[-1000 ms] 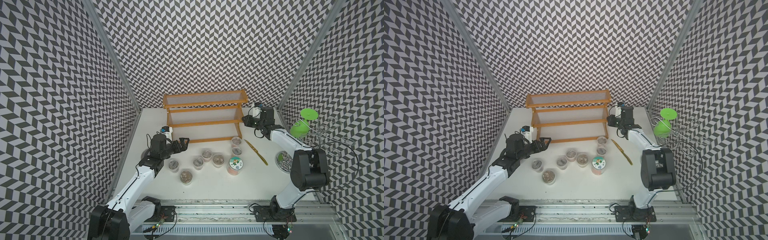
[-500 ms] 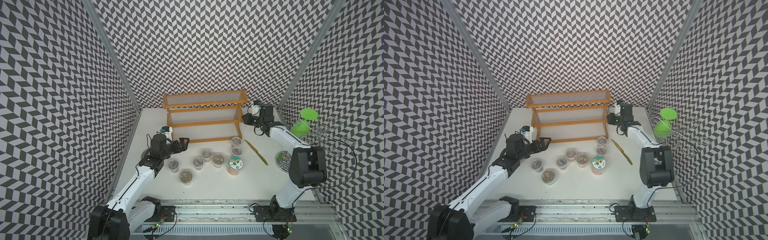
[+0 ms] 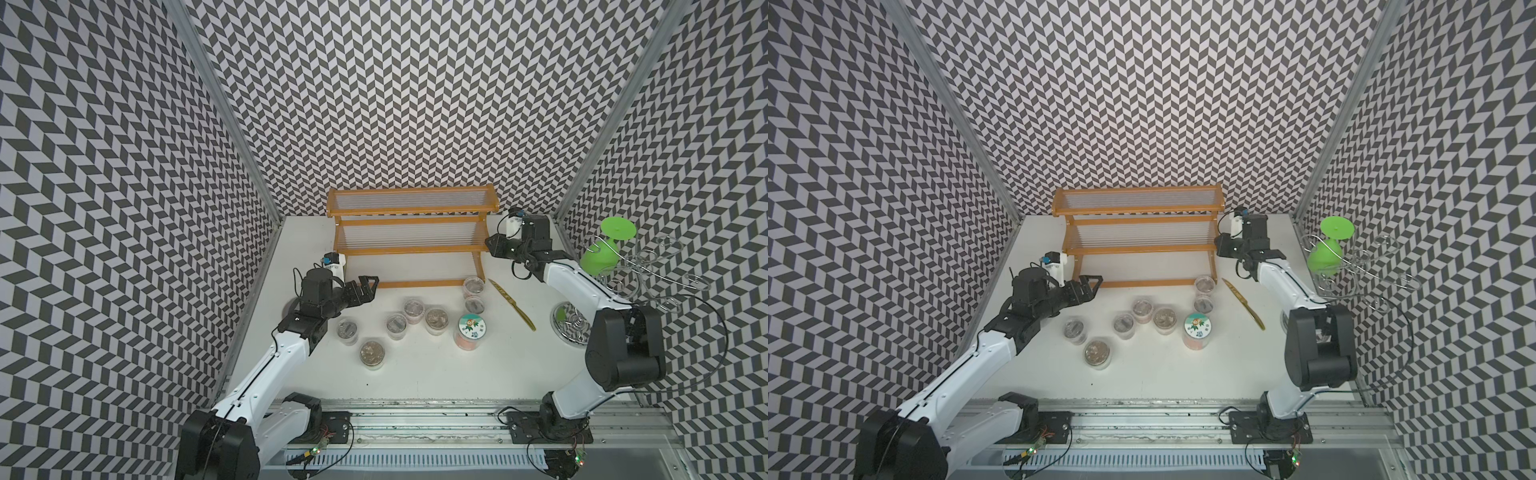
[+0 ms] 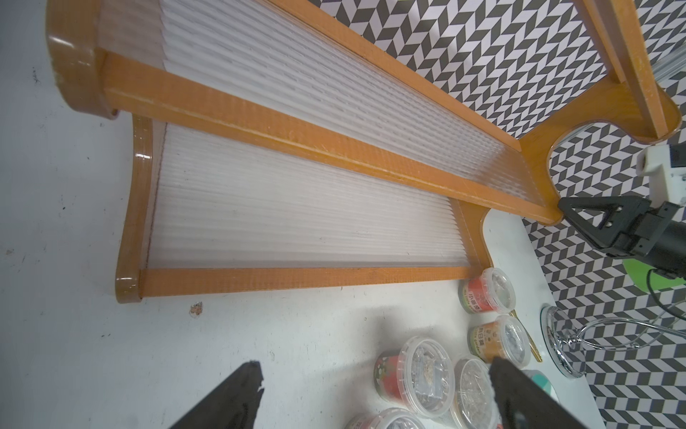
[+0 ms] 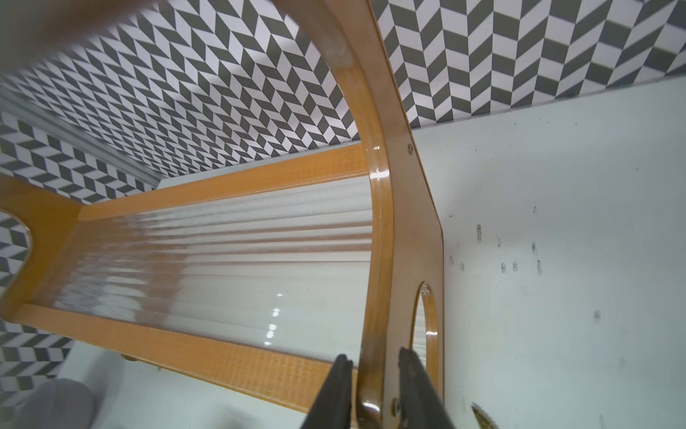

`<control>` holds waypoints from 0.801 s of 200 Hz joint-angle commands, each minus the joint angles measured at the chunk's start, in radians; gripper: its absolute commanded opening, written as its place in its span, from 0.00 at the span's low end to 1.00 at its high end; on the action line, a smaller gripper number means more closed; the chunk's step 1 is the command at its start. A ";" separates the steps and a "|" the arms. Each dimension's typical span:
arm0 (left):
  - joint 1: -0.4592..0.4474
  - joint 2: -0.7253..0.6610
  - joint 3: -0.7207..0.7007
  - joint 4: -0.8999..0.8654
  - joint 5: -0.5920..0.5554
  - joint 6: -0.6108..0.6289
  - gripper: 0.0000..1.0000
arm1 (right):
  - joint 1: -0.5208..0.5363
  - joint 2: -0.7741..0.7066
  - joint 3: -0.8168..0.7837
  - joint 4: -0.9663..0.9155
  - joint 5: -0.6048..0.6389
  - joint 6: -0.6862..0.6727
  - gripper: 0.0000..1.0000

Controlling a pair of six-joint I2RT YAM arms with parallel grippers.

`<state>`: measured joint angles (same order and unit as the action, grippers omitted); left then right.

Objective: Place the seed container on the shelf
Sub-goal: Adjust the shelf at the center of the board.

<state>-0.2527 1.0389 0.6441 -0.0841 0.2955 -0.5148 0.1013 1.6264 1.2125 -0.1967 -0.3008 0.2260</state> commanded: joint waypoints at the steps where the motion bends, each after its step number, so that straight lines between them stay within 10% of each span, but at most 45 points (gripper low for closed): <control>1: 0.001 -0.013 0.020 -0.009 0.022 0.027 1.00 | -0.007 -0.030 0.088 -0.035 -0.003 -0.026 0.35; 61: -0.008 -0.032 -0.057 0.021 0.088 0.019 1.00 | 0.040 -0.317 -0.208 0.235 -0.244 0.004 0.44; 160: -0.020 -0.282 -0.136 -0.146 -0.278 -0.131 1.00 | 0.601 -0.515 -0.653 0.468 -0.130 -0.210 0.51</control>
<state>-0.2687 0.7986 0.5159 -0.1413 0.1467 -0.5888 0.6201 1.1217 0.5739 0.1776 -0.4751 0.0845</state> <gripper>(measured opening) 0.992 0.502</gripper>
